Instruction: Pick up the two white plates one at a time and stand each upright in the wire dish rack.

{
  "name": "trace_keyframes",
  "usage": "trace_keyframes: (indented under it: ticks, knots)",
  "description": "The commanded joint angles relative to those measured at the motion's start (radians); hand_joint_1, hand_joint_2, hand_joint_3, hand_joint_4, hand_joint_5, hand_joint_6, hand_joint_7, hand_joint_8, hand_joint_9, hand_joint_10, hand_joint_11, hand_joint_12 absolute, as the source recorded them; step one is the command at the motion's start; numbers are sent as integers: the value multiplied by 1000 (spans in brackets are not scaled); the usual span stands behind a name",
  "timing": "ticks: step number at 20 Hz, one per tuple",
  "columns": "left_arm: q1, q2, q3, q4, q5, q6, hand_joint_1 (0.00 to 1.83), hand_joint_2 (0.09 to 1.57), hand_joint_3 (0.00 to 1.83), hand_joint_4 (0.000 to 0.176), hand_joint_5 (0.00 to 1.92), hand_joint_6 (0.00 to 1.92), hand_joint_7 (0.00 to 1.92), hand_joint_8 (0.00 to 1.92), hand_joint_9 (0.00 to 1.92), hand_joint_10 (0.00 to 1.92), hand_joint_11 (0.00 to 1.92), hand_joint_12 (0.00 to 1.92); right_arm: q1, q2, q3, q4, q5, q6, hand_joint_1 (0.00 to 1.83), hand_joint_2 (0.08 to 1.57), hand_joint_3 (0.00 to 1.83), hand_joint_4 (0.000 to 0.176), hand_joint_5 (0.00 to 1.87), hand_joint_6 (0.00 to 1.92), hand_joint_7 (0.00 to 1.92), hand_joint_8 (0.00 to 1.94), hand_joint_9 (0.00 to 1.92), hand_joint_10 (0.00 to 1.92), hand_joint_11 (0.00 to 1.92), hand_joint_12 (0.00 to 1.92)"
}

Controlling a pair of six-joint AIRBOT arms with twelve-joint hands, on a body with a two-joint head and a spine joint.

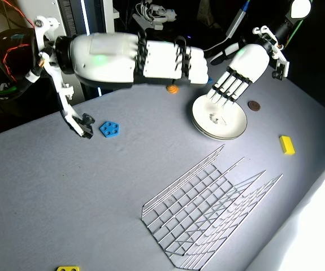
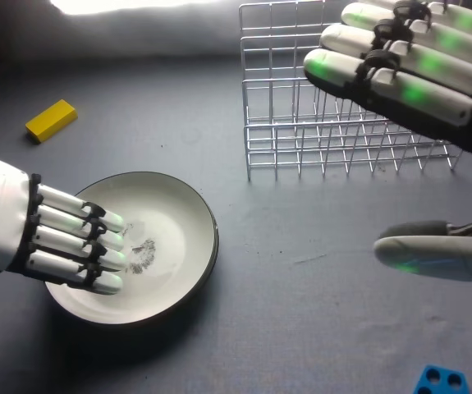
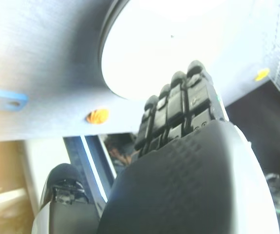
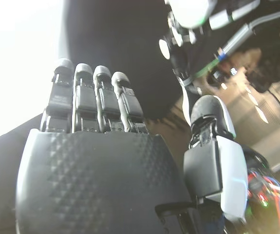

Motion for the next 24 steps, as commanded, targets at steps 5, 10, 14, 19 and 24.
trace_keyframes:
  ticks: [5,10,14,19,24]
  knots:
    - [25,-15,51,-65,-31,-2,0,989,12,0,11,2,2,0,0,0,0,0,4,-43,29,15,146,11,0,1141,0,0,54,9,24,3,3,1,11,18]
    - [47,-30,77,-65,-28,15,0,995,12,0,7,0,0,0,0,0,0,0,40,-114,69,4,84,2,0,1149,0,0,41,0,7,0,0,0,17,10]
    - [65,-46,98,-65,-21,25,0,996,11,0,21,5,7,3,0,0,0,0,63,-150,98,-31,50,1,0,1149,0,0,68,10,31,8,0,0,16,12]
    - [78,-63,124,-66,-13,34,0,993,8,0,2,1,0,0,0,0,0,0,73,-177,124,-68,49,-7,0,1144,0,0,30,0,10,0,0,0,17,16]
    - [82,-80,153,-68,-4,34,0,1000,10,0,0,0,0,0,0,0,0,0,73,-204,162,-111,18,-10,0,1146,0,0,39,3,12,1,0,0,5,15]
